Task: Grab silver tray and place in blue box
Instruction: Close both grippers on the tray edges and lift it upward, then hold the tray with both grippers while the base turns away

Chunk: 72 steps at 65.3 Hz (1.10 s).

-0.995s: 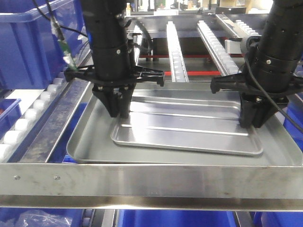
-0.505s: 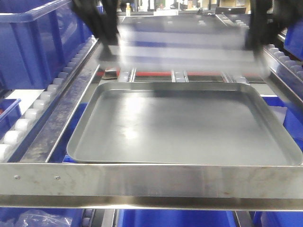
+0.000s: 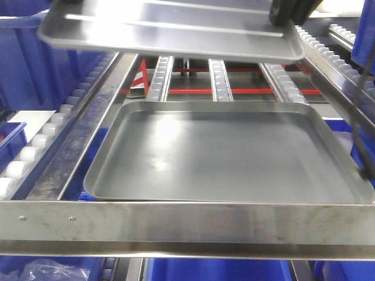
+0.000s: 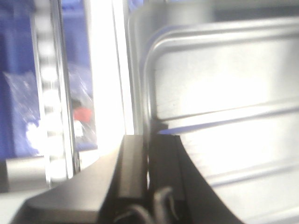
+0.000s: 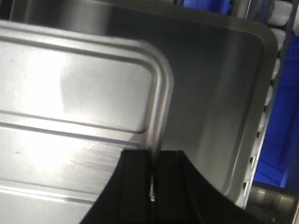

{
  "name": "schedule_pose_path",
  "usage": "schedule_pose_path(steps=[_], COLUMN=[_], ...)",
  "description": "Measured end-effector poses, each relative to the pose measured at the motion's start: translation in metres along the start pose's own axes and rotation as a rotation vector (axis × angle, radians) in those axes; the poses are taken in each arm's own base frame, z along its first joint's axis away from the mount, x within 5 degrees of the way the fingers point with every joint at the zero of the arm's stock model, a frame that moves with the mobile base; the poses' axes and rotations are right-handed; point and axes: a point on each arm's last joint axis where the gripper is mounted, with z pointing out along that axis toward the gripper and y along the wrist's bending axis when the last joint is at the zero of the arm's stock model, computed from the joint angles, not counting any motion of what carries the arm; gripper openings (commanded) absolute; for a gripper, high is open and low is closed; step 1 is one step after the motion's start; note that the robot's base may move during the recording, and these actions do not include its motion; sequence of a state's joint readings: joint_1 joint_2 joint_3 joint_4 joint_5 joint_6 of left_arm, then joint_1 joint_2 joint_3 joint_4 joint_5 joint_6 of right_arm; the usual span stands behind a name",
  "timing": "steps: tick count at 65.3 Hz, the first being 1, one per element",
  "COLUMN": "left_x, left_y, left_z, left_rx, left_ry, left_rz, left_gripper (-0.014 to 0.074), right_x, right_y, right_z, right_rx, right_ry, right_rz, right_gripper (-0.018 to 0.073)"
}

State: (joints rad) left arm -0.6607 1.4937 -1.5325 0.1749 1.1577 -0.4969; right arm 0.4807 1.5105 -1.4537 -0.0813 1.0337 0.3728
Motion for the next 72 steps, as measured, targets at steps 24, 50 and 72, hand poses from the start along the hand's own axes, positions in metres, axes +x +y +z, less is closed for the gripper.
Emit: schedule_pose_path(steps=[24,50,72], left_x=[0.016,0.015,0.015], left_y=[0.001,0.001,0.001], left_z=[0.022,0.023,0.023], left_rx=[0.023,0.024,0.024], left_ry=[0.024,0.011,0.011], left_rz=[-0.037,-0.033,-0.033], left_gripper=[-0.0105,-0.0105,-0.0105], right_x=[0.010,0.011,0.012], right_y=[-0.001,-0.001,-0.001], right_z=[0.008,0.009,0.009], right_rx=[0.020,0.022,0.026], right_ry=[0.059,0.061,0.069], right_rz=[-0.006,-0.002,-0.002], right_gripper=[0.0057,0.0057,0.0057])
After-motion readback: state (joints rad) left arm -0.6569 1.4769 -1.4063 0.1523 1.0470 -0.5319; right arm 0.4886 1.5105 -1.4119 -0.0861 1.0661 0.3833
